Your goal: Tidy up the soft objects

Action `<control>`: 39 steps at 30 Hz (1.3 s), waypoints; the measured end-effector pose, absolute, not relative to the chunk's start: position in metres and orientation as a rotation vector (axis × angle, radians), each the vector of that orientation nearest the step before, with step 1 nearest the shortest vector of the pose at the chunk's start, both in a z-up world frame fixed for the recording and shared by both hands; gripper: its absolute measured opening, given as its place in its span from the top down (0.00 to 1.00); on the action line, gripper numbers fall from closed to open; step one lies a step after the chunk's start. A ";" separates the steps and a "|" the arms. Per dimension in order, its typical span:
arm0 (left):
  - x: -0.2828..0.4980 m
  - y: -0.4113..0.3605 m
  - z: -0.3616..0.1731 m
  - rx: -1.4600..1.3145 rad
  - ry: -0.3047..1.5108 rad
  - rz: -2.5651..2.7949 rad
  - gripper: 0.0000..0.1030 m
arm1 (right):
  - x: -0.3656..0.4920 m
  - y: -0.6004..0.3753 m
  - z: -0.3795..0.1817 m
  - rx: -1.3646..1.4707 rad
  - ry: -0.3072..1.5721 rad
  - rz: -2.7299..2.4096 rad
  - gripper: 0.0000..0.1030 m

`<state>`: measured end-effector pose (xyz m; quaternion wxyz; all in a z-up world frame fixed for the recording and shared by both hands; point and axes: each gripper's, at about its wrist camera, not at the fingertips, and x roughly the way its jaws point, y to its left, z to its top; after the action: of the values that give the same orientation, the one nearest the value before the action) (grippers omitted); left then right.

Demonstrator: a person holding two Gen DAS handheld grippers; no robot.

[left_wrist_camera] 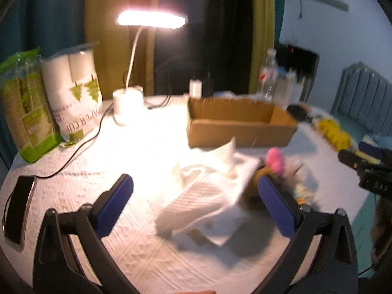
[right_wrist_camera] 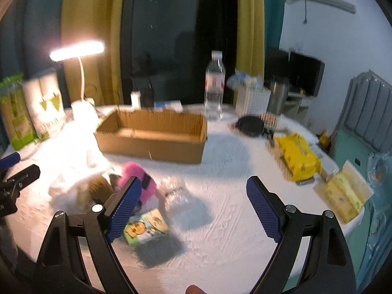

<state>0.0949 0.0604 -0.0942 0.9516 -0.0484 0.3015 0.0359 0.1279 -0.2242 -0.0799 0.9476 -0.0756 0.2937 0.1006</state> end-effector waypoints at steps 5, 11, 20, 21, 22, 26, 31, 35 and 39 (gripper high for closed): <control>0.126 0.067 -0.126 -0.082 0.697 -0.005 0.01 | 0.147 -0.218 -0.110 -0.166 0.675 0.184 0.13; 0.151 0.069 -0.140 -0.043 0.791 -0.064 0.17 | 0.169 -0.213 -0.129 -0.143 0.737 0.174 0.13; 0.176 0.065 -0.142 -0.078 0.831 -0.125 0.63 | 0.197 -0.217 -0.141 -0.116 0.758 0.225 0.24; 0.176 0.063 -0.140 -0.089 0.831 -0.120 0.68 | 0.199 -0.218 -0.143 -0.107 0.764 0.239 0.25; 0.175 0.063 -0.140 -0.101 0.825 -0.119 0.71 | 0.202 -0.219 -0.146 -0.105 0.773 0.261 0.26; 0.169 0.060 -0.131 -0.135 0.804 -0.058 0.86 | 0.210 -0.221 -0.151 -0.104 0.780 0.358 0.27; 0.162 0.059 -0.118 -0.196 0.786 -0.007 0.91 | 0.223 -0.219 -0.157 -0.079 0.815 0.441 0.49; 0.152 0.060 -0.101 -0.263 0.759 0.008 0.91 | 0.224 -0.218 -0.155 -0.085 0.811 0.496 0.70; 0.147 0.063 -0.088 -0.331 0.714 -0.010 0.91 | 0.223 -0.221 -0.153 -0.104 0.801 0.519 0.71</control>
<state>0.1469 0.0625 -0.0881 0.9235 -0.1614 0.3479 -0.0047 0.2232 -0.2215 -0.1529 0.8870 -0.0500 0.3852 0.2497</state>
